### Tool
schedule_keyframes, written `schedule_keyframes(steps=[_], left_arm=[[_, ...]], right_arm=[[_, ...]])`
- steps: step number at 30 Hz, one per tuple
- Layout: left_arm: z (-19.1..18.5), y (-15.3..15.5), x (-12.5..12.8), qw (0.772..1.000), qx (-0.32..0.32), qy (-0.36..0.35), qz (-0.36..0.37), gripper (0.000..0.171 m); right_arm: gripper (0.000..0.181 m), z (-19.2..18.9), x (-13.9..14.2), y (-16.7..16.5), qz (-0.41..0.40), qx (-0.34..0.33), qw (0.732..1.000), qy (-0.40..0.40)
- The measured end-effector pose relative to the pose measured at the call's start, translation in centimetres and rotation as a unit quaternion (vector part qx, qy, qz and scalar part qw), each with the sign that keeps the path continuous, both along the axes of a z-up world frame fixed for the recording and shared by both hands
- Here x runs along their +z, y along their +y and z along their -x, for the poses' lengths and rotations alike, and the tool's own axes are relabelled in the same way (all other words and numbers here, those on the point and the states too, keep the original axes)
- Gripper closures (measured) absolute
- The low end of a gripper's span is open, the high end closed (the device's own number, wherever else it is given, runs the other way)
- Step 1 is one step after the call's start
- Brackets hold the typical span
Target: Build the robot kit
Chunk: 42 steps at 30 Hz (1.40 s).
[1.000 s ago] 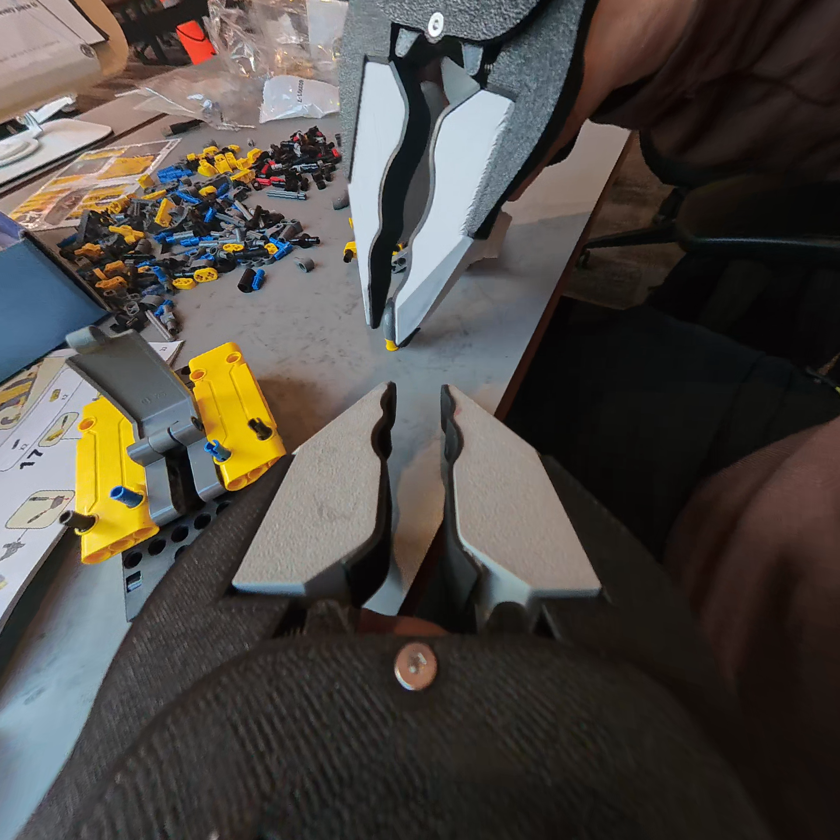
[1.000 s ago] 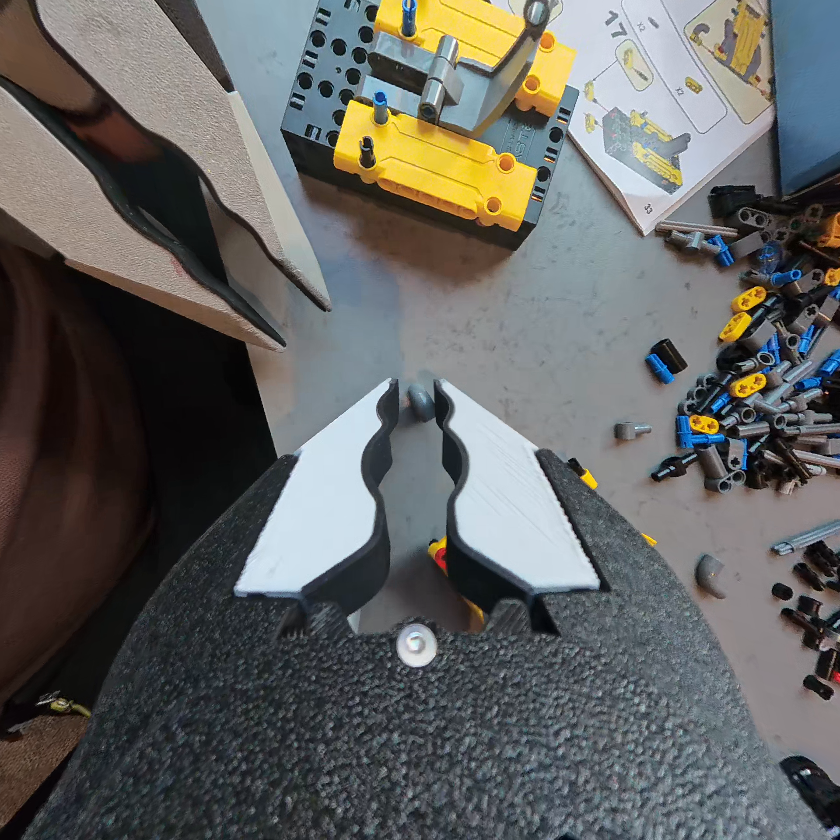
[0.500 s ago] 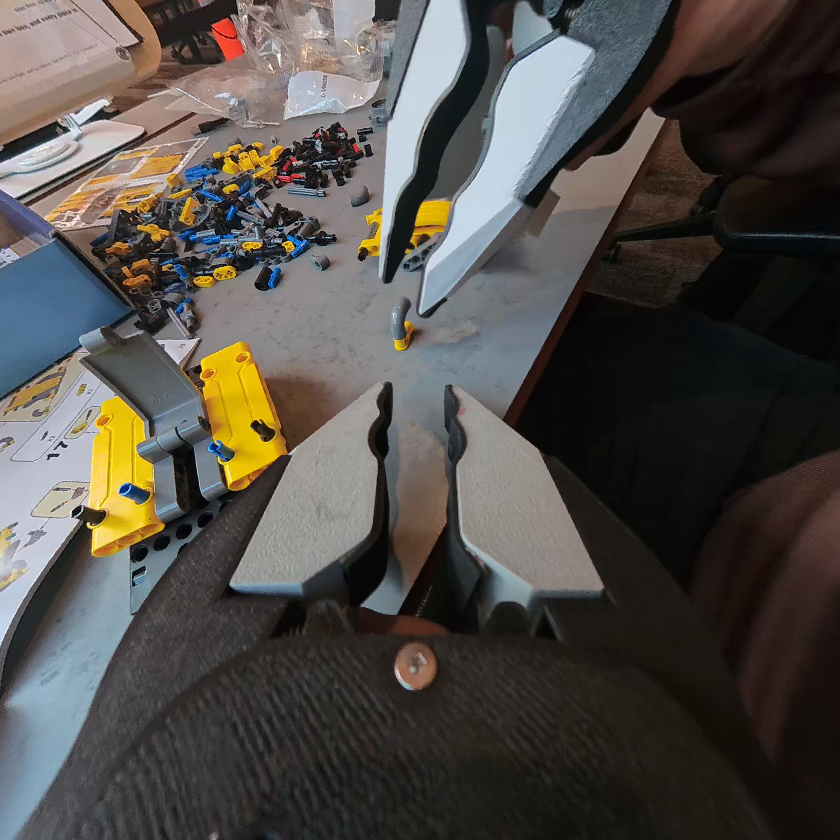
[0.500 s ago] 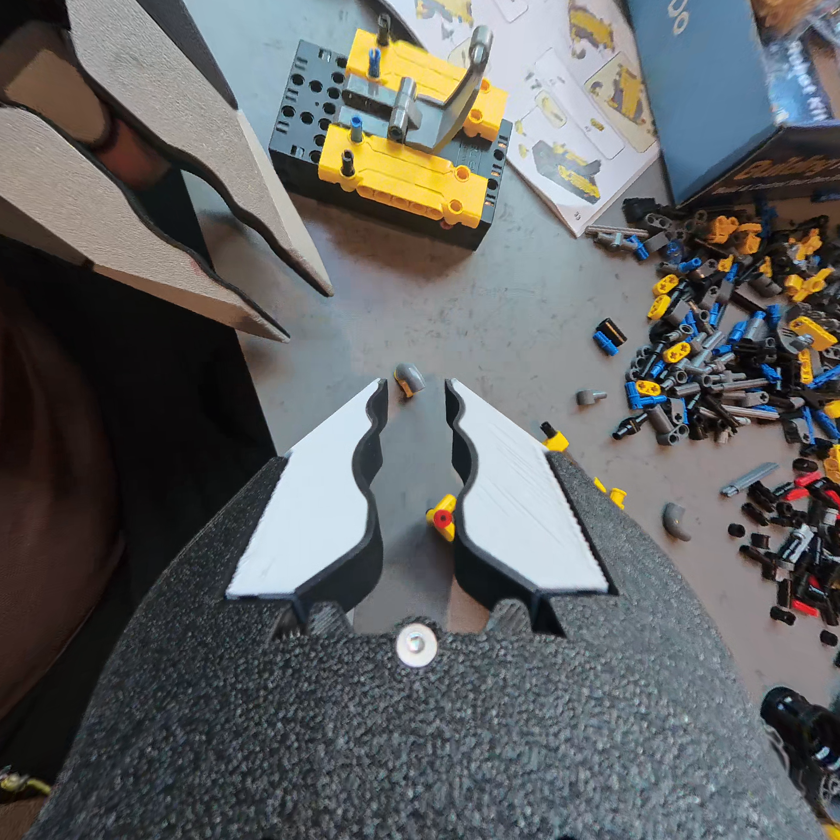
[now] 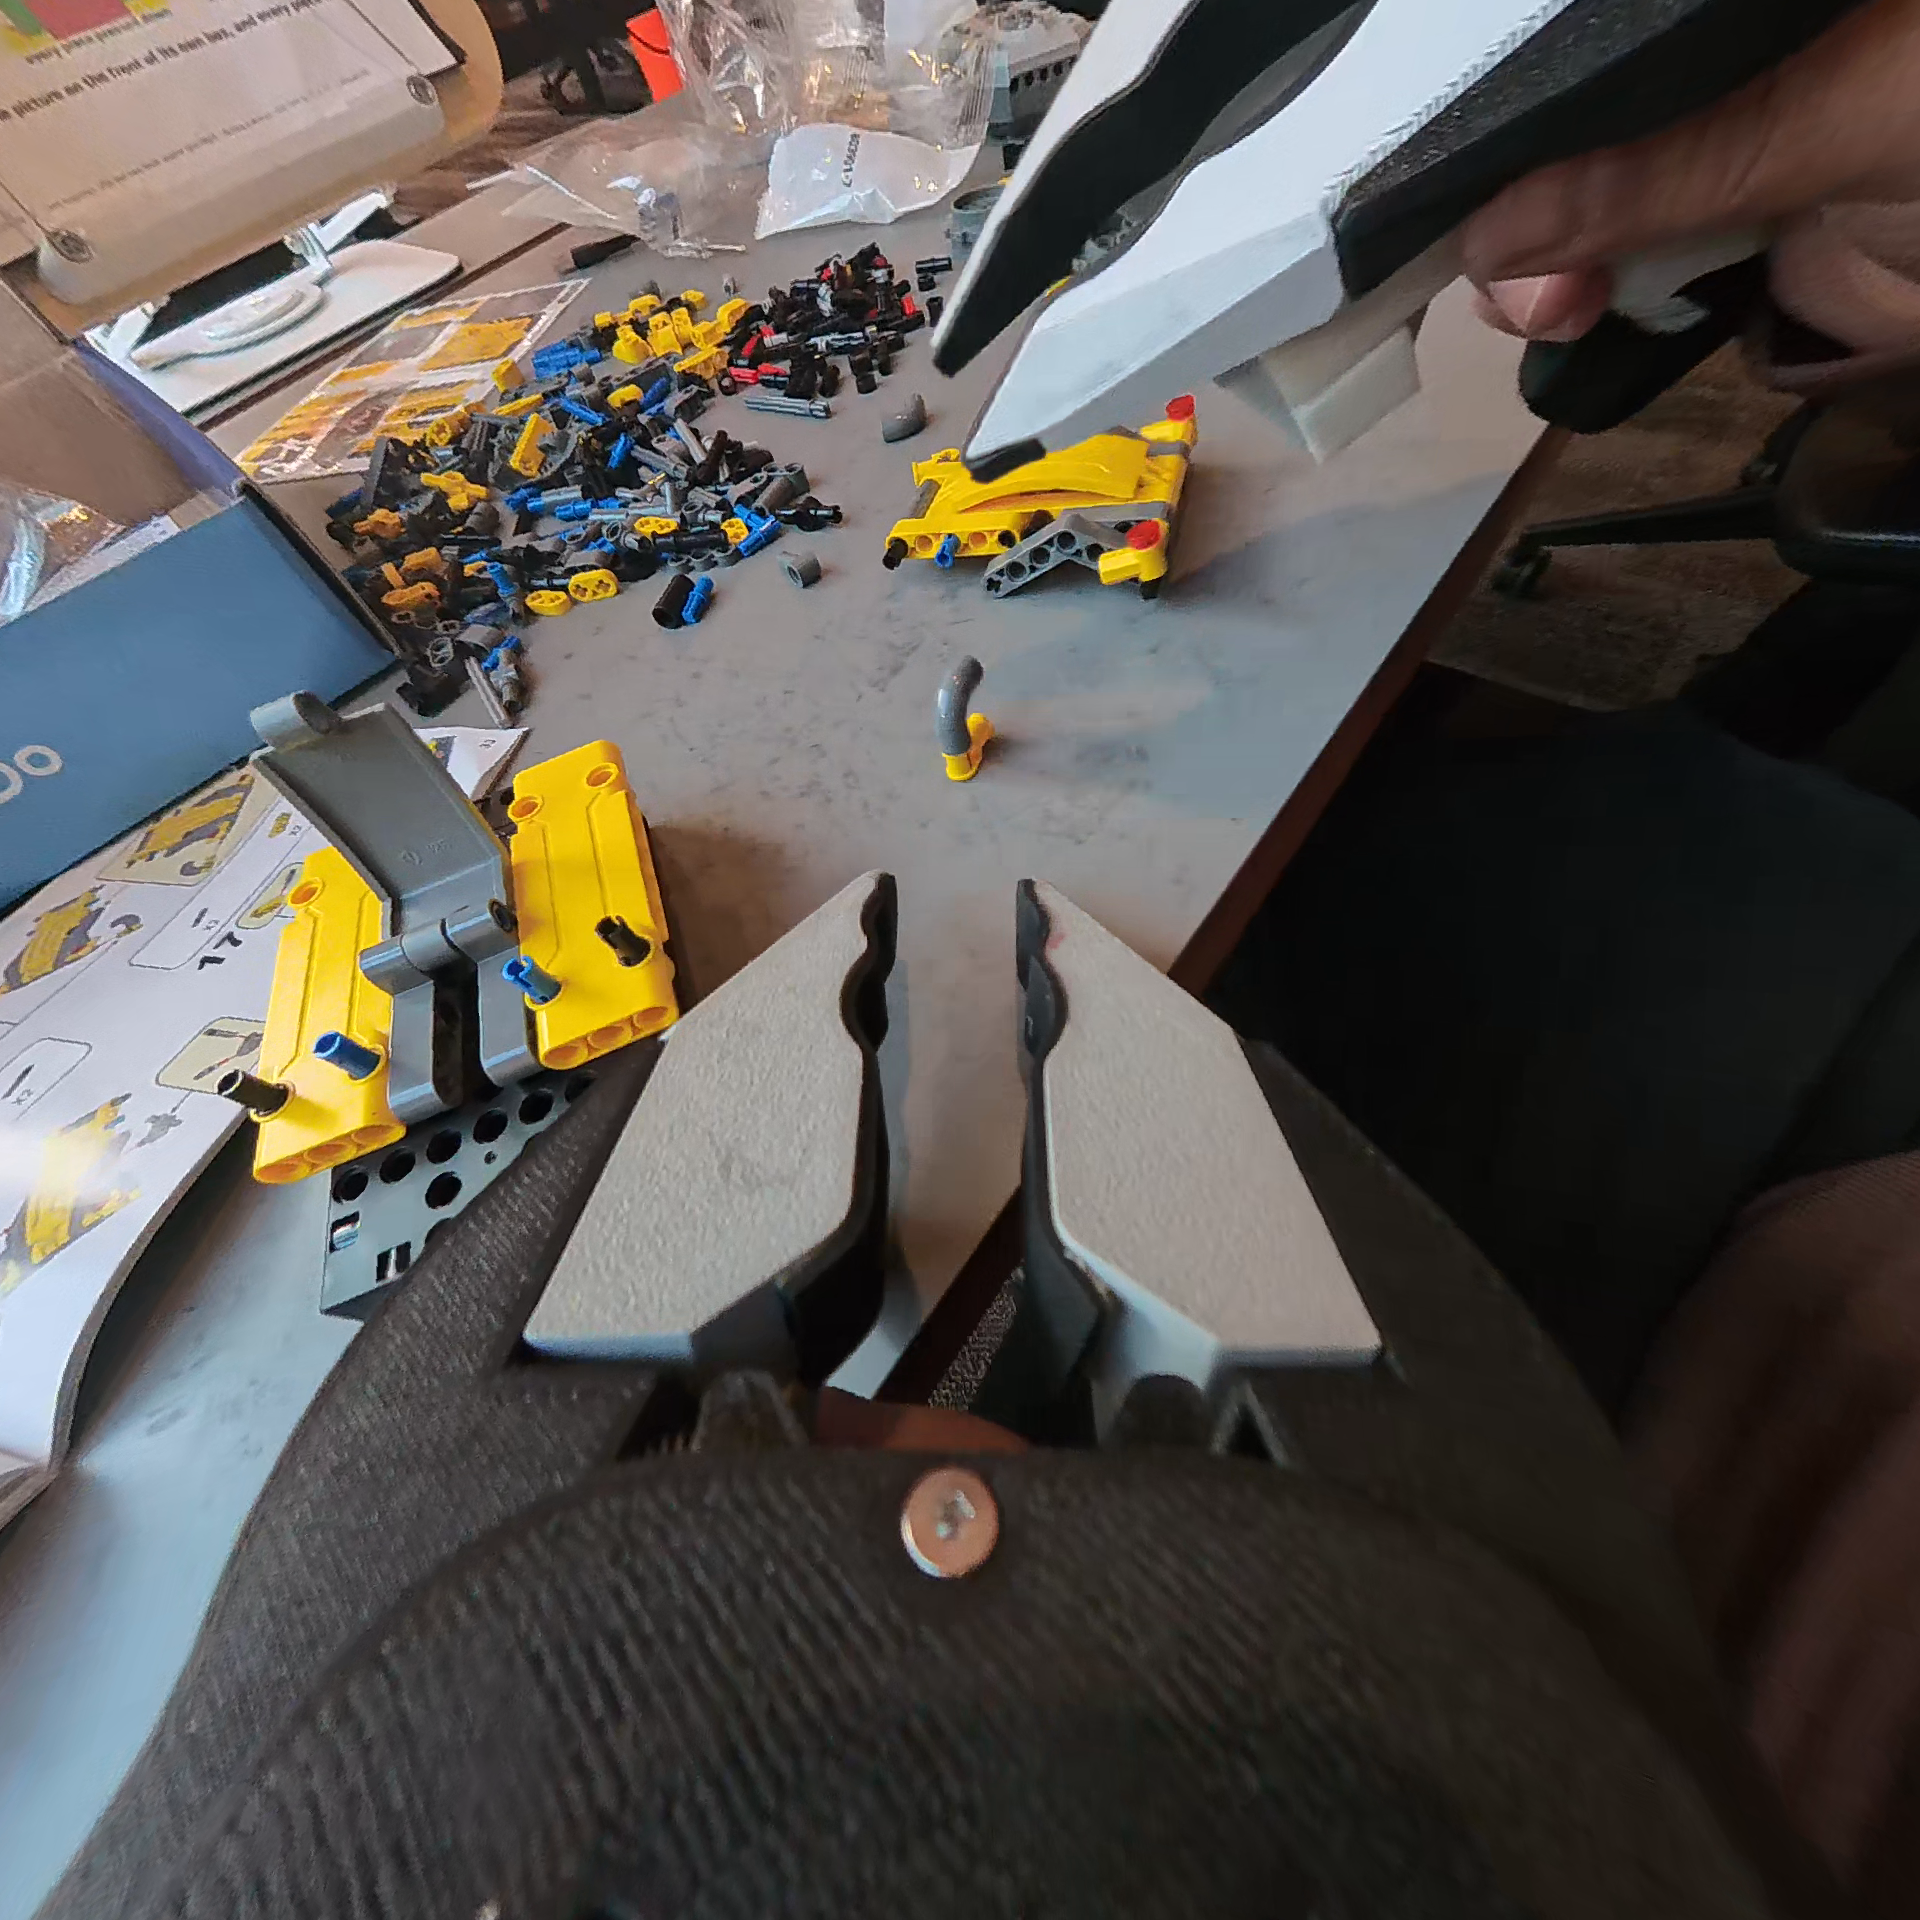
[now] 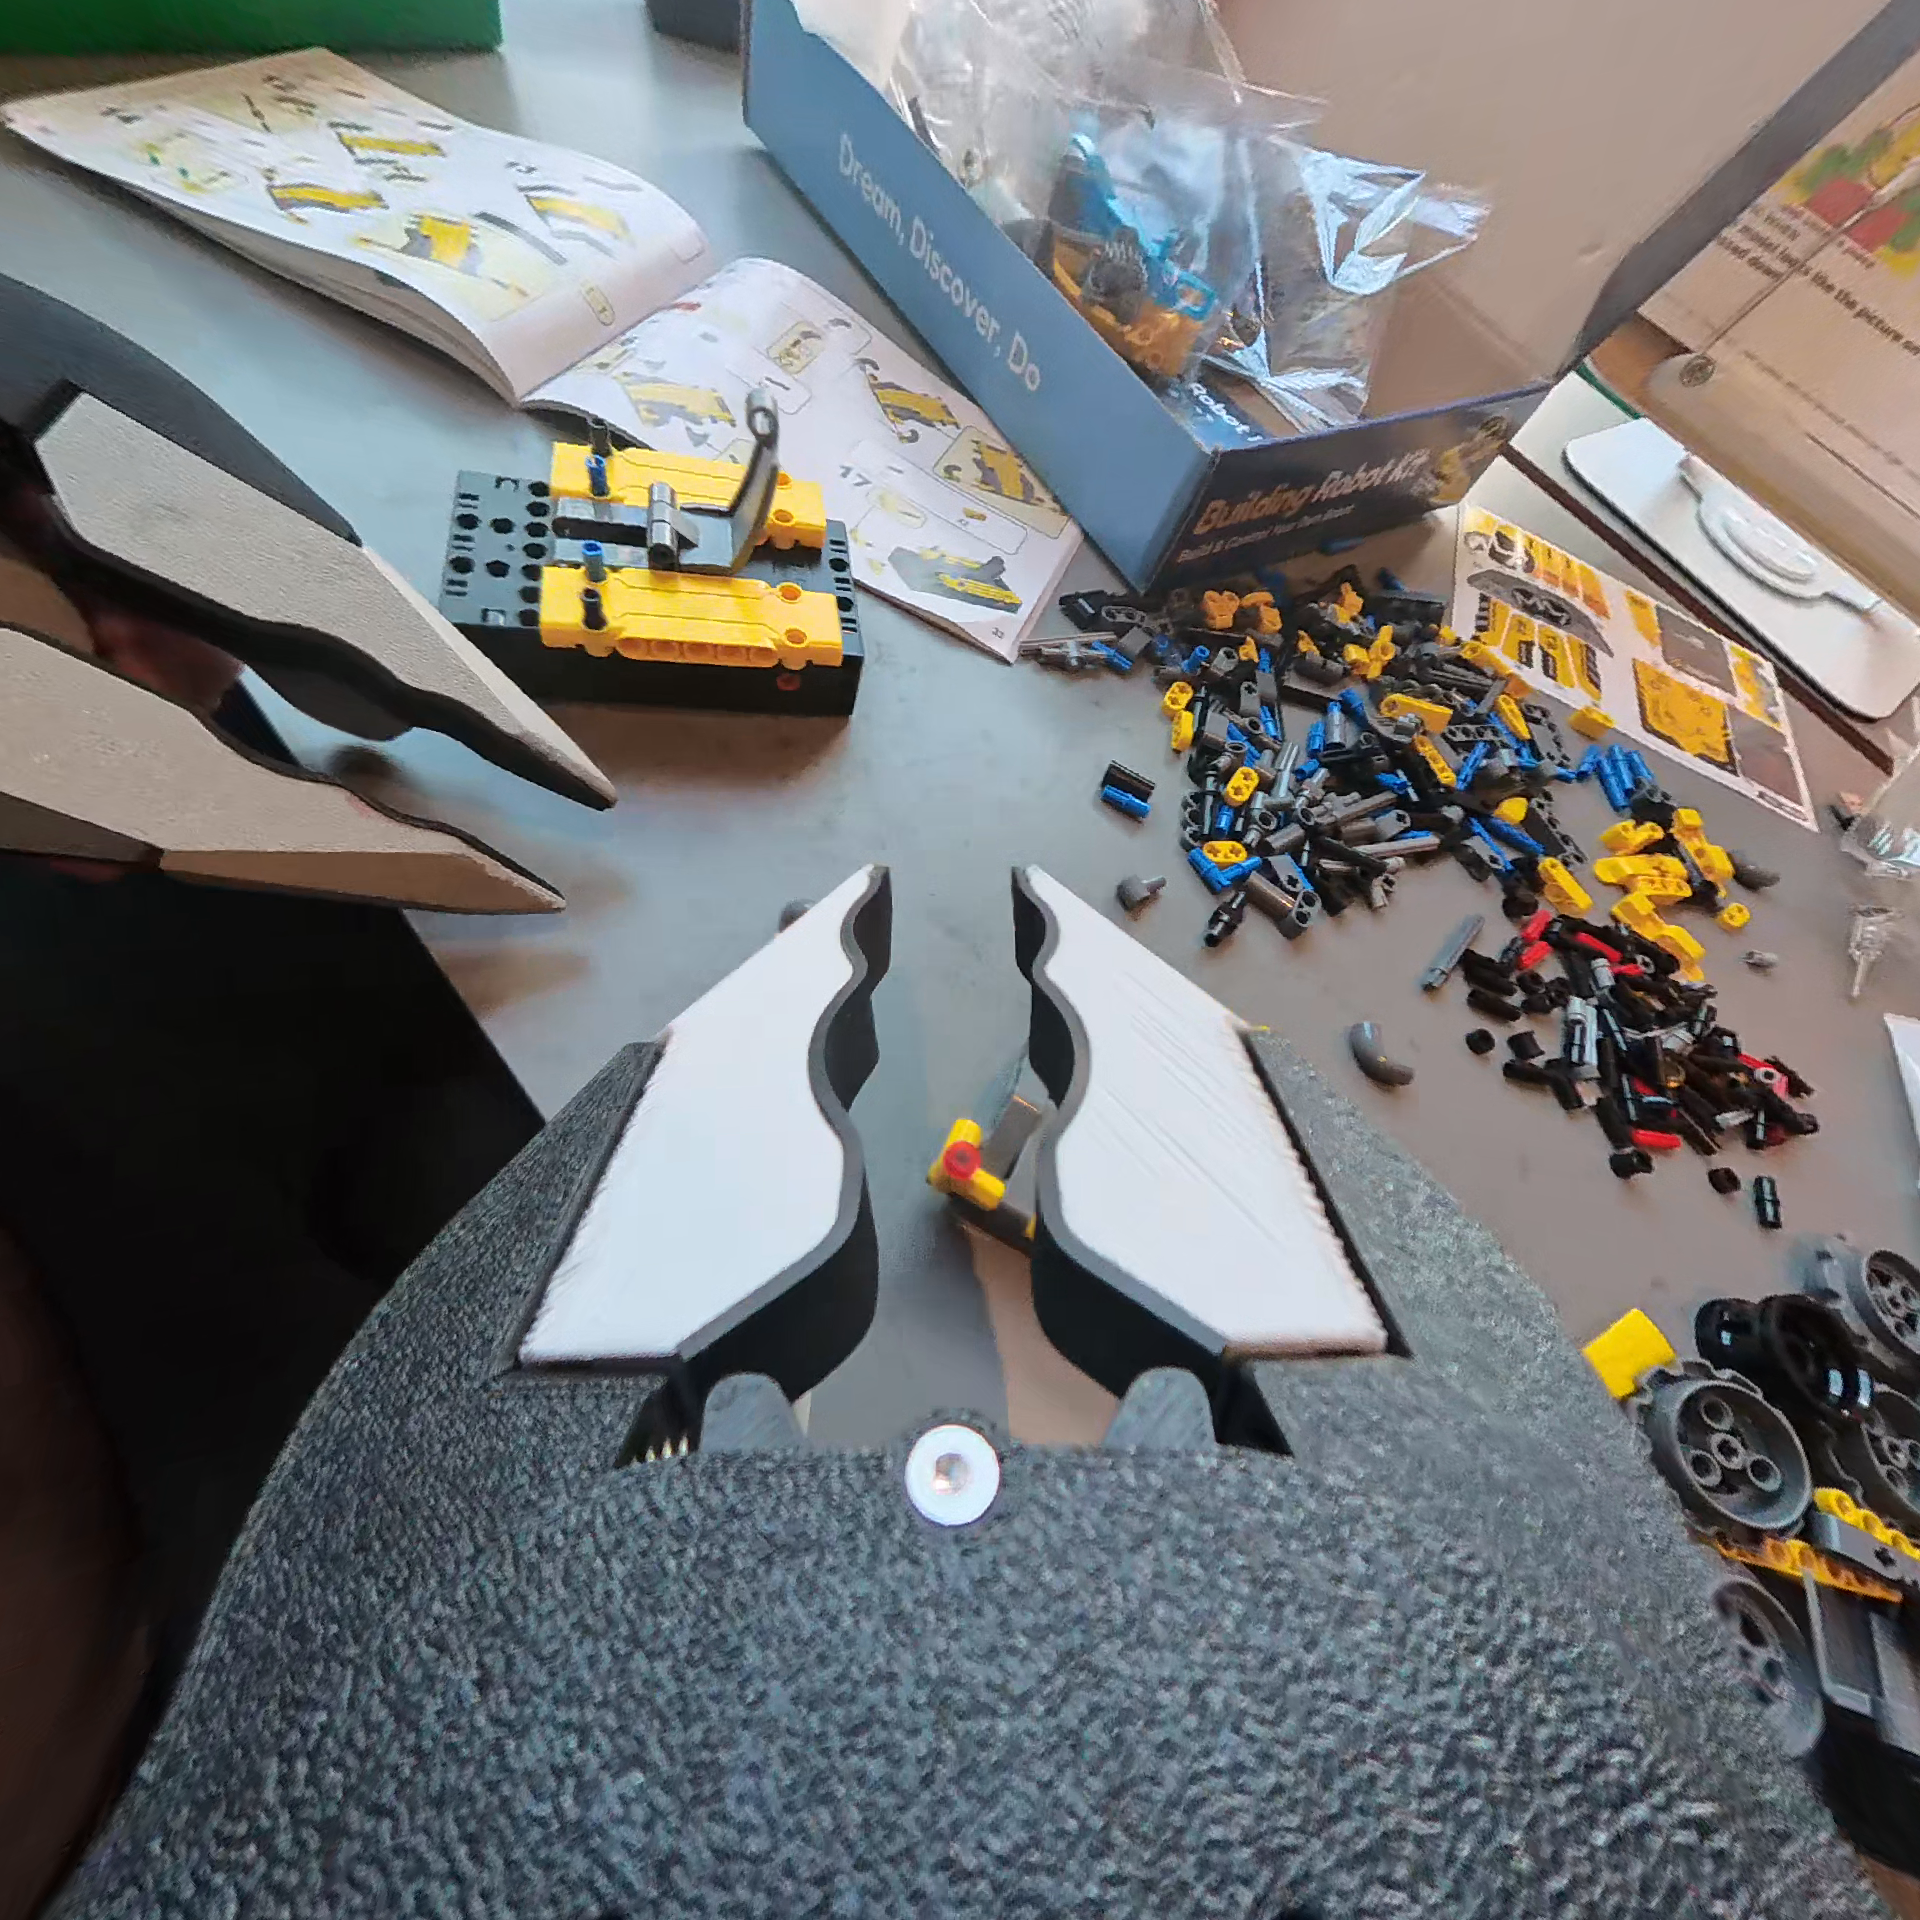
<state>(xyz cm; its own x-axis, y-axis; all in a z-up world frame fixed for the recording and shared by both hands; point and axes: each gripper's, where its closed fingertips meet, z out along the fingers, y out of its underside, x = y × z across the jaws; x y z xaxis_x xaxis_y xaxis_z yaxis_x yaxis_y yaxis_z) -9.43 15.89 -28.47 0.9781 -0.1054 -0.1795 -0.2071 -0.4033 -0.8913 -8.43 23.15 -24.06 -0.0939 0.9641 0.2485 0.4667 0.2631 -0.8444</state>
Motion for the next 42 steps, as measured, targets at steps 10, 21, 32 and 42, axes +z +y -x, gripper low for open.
schedule_keyframes(steps=[10, 21, 32, 42], left_arm=[[-1.2, -0.5, -0.2, 1.0, -0.016, 0.025, -0.007, 0.148], [-1.4, 0.0, 0.4, 0.998, -0.033, 0.024, -0.056, 0.145], [-1.8, -0.1, 0.5, 0.995, -0.055, 0.028, -0.074, 0.144], [-1.4, 0.0, 0.6, 0.996, -0.046, 0.025, -0.078, 0.144]], right_arm=[[0.163, 0.0, -0.3, -3.1, 0.0, 0.04, 0.999, 0.025], [0.165, 1.1, -0.5, -5.0, 0.043, 0.09, 0.994, 0.049], [0.169, 1.4, -1.1, -4.6, 0.046, 0.095, 0.994, 0.041], [0.177, 1.2, -0.2, -4.6, 0.034, 0.091, 0.993, 0.061]])
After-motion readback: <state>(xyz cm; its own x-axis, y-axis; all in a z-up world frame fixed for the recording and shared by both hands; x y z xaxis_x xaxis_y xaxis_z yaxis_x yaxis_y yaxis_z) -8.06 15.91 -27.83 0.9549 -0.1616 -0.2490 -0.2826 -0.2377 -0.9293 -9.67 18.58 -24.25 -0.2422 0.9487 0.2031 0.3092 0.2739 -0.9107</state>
